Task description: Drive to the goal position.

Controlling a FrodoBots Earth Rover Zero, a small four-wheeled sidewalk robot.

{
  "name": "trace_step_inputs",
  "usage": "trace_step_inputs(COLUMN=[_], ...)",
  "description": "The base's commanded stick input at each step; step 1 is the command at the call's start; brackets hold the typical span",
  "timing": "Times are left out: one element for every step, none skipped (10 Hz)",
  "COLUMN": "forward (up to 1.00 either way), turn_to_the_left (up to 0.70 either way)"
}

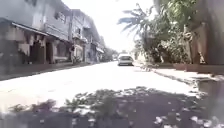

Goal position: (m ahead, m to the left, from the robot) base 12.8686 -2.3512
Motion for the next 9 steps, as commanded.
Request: trace_step_inputs(forward=[1.0,1.0,1.0,1.0,1.0,1.0,1.0,1.0,1.0], turn_to_the_left=[0.0,0.0,0.0,0.0,0.0,0.0,0.0,0.0,0.0])
